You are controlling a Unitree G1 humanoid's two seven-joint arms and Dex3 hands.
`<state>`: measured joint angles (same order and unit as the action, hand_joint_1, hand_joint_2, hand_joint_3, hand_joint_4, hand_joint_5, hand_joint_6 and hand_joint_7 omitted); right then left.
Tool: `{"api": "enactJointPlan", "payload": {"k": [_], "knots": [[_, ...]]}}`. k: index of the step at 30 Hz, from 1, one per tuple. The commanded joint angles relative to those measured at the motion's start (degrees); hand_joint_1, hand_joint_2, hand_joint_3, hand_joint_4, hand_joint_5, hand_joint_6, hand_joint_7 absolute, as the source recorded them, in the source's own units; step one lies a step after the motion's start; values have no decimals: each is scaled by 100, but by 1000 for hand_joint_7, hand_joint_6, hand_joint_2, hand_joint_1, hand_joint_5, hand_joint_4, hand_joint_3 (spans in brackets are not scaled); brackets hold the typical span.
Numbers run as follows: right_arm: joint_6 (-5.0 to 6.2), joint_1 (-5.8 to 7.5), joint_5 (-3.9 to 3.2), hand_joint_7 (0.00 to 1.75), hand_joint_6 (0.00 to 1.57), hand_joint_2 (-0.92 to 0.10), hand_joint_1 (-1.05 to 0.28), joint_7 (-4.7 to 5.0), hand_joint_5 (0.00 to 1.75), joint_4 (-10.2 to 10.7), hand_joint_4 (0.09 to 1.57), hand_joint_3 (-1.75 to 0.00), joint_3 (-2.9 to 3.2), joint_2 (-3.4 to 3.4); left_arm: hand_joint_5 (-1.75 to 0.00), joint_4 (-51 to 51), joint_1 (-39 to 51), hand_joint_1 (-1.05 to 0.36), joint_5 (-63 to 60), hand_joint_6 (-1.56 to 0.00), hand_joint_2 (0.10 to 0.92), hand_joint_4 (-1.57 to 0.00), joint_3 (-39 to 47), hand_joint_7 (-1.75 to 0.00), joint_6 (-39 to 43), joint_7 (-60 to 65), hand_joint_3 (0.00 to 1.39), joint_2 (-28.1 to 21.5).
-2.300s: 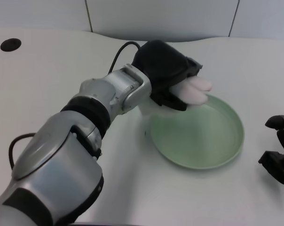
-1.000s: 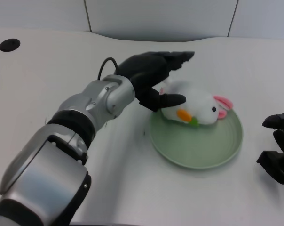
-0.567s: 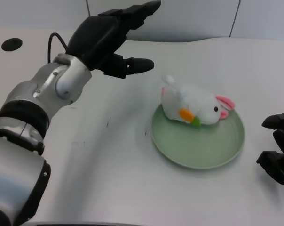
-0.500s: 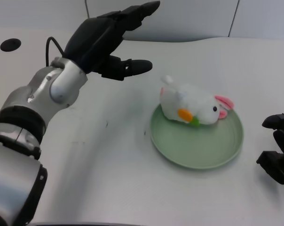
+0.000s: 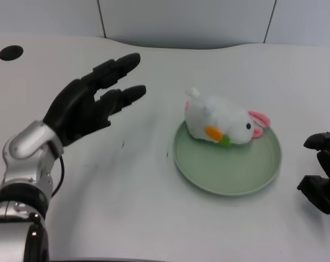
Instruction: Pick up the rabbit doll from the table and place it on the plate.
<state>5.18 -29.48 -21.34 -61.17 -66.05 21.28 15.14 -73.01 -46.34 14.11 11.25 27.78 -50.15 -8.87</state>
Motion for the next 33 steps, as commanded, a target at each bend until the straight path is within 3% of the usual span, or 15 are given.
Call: {"api": "enactJointPlan", "payload": {"k": [1,7,9,11,15,19,23,28,31,33], "knots": [[-47,9,-23,1746,1070,-921,-494,8,1746,18,1376,-229,15,79,-36,156,459,-1048,440,-72,921,-216,432,-2,-538,-512,772,-92],[-52,11,-21,1746,1077,-921,-496,10,1746,25,1371,-232,15,80,-35,306,552,-1048,456,-72,921,-216,554,-2,-730,-611,766,-83],[-78,-12,-26,1746,1079,-921,-497,-3,1746,-3,1370,-232,19,84,-18,414,1043,-1048,1204,-37,921,-152,1043,0,-2381,-1318,806,-174],[-74,-25,-24,1746,1081,-921,-499,-19,1746,-19,1371,-233,20,89,-4,536,1365,-1048,1505,-7,921,-98,1238,1,-3124,-1688,845,-265],[-49,-33,-17,1746,1068,-921,-492,-35,1746,-30,1366,-250,18,96,-32,835,1608,-1012,1480,-21,921,-147,1230,-8,-3330,-1779,798,-331],[73,16,43,1746,1065,-921,-495,74,1746,12,1356,-276,-14,125,-57,803,1679,-969,1537,-124,921,-198,1434,-46,-3559,-1638,743,-549],[76,-4,34,1746,1074,-921,-495,95,1746,-13,1359,-276,-9,127,-68,836,1745,-971,1570,-149,921,-222,1460,-48,-3792,-1683,743,-619],[25,-49,0,1746,1075,-921,-485,13,1746,-88,1363,-269,17,136,-126,640,1765,-964,1352,-248,921,-347,1327,-67,-3506,-1654,662,-656],[65,-29,54,1746,1076,-921,-506,78,1746,-83,1362,-253,-21,144,-142,619,1723,-962,1235,-282,921,-387,1253,-73,-3332,-1701,651,-674],[61,-31,32,1746,1080,-921,-497,48,1746,-86,1365,-250,-8,128,-139,606,1705,-963,1197,-288,921,-387,1229,-69,-3280,-1724,647,-687]]}}
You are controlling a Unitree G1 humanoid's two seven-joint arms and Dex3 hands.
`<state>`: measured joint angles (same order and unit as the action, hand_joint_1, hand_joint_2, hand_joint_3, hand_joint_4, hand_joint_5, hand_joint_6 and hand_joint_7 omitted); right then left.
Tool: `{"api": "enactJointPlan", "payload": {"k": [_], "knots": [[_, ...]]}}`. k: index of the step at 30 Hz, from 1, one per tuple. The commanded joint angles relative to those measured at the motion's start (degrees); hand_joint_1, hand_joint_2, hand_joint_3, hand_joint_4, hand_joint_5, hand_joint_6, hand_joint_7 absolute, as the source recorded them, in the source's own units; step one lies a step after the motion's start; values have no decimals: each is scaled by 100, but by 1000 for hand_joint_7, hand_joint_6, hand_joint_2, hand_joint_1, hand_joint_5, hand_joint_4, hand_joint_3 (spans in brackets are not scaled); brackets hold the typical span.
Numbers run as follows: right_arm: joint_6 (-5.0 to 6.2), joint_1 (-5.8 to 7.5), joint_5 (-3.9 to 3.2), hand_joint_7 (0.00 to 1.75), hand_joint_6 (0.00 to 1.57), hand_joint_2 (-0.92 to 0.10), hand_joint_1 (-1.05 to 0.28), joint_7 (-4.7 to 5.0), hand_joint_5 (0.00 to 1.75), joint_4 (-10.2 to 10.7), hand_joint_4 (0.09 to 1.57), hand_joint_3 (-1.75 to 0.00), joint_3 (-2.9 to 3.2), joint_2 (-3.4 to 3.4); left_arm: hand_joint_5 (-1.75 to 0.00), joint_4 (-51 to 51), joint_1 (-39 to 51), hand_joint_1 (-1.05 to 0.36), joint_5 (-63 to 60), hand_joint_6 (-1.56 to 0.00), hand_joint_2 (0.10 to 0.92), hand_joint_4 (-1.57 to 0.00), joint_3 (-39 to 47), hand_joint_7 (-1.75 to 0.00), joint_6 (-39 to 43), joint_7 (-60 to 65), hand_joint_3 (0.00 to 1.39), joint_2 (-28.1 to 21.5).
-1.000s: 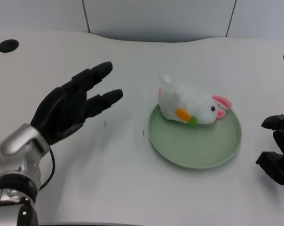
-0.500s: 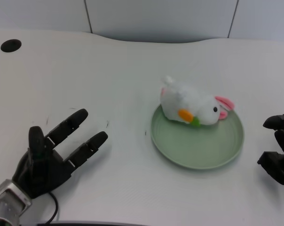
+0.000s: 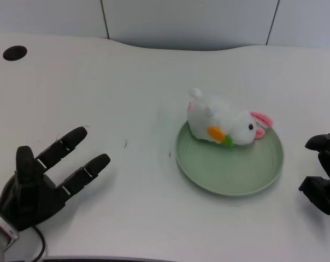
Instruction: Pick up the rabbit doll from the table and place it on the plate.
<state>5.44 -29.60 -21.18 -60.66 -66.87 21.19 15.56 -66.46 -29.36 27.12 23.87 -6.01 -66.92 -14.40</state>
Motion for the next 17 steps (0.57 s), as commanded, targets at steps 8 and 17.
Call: {"api": "enactJointPlan", "payload": {"k": [8,17], "knots": [[-52,-68,3,1746,1077,-921,-500,9,1746,-69,1368,-226,21,109,-142,-147,-84,-963,-188,-312,921,-417,-73,-57,190,23,649,-129],[-162,-89,-21,1746,1064,-921,-504,-23,1746,-84,1364,-232,48,118,-135,-119,-85,-953,-251,-314,921,-431,-76,-35,222,213,651,-121]]}}
